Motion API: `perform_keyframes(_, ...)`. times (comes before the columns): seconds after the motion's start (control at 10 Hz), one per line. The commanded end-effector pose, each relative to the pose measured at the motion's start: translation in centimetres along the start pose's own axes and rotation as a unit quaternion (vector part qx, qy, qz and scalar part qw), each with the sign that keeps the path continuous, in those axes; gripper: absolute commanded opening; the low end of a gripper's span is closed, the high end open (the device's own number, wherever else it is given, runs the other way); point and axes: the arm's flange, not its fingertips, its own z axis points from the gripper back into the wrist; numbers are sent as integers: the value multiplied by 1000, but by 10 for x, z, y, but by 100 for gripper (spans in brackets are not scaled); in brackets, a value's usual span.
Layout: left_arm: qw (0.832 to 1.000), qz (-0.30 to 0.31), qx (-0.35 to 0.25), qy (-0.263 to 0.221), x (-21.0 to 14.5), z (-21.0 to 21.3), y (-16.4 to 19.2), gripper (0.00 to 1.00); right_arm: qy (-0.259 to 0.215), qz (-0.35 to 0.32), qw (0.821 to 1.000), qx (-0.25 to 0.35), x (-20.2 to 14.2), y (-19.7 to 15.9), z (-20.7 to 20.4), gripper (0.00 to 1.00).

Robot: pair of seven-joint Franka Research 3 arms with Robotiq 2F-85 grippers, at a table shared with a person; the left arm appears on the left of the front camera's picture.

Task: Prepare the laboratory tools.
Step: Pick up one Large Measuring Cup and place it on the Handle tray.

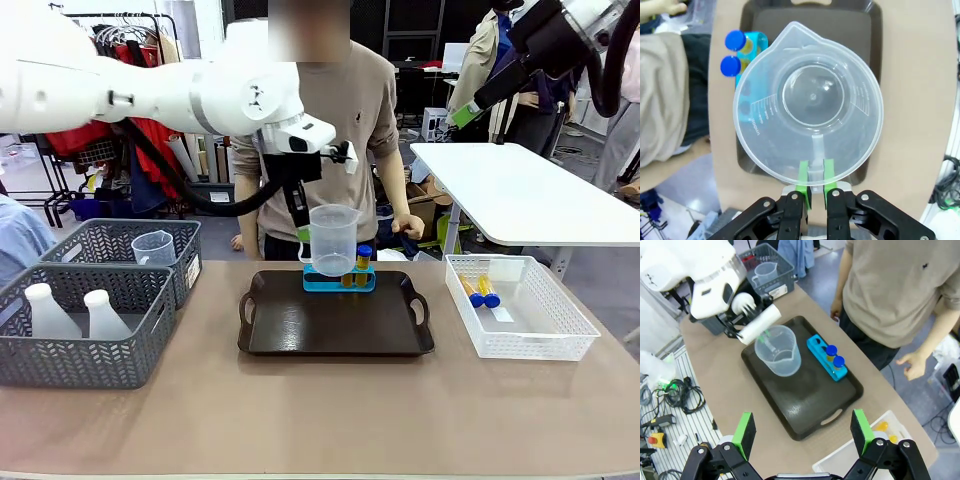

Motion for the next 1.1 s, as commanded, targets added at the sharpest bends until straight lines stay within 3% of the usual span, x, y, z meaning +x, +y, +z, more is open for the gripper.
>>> perform_keyframes(0.0, 1000, -8, 1, 10, 26, -12, 13, 0, -1, 1, 1000, 4, 0, 0, 2, 100)
perform_keyframes(0.5, 996, -73, -37, 24, 85, -100, 20, 0, -1, 1, 1000, 4, 0, 0, 2, 100)
perform_keyframes(1.0, 995, -80, -42, 38, 92, -148, 31, 0, -1, 1, 1000, 4, 0, 0, 2, 100)
